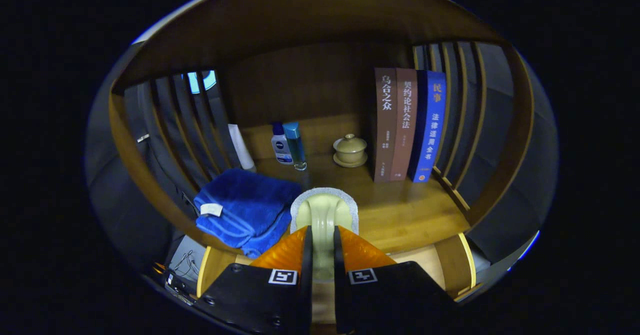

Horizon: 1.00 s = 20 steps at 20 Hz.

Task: Pull open the drawer, take out the items inside it, and place them on the countertop above the cabinet.

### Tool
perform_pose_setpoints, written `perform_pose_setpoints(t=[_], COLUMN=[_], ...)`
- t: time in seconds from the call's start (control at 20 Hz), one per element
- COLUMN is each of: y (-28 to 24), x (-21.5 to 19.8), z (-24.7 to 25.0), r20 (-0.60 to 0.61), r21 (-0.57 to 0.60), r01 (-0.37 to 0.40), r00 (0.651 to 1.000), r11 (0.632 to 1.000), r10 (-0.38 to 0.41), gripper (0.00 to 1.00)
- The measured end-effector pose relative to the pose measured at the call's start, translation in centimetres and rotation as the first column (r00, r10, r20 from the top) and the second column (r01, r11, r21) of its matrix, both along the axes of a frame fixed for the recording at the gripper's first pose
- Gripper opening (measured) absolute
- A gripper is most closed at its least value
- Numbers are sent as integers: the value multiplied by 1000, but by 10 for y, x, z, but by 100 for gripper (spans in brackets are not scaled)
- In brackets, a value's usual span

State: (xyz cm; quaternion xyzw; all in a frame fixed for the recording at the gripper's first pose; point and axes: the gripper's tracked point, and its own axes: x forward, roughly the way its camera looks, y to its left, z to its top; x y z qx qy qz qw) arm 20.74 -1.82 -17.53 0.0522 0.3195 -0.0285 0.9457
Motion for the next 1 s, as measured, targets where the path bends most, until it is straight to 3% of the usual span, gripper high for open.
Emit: perform_pose_setpoints(t=[0.3,0.6,0.75,1.0], y=[-12,-10,-10,-11], x=[55,73,76,66], z=[-39,-53,-50,-41], r20=[-118,-156,-131,-106], r21=[5,-8,4,-9], r01=[31,18,20,22], r00=[993,988,991,994], r11=[999,1000,1000,1000], r10=[-30,-19,-20,-23], gripper=[23,27,82,97])
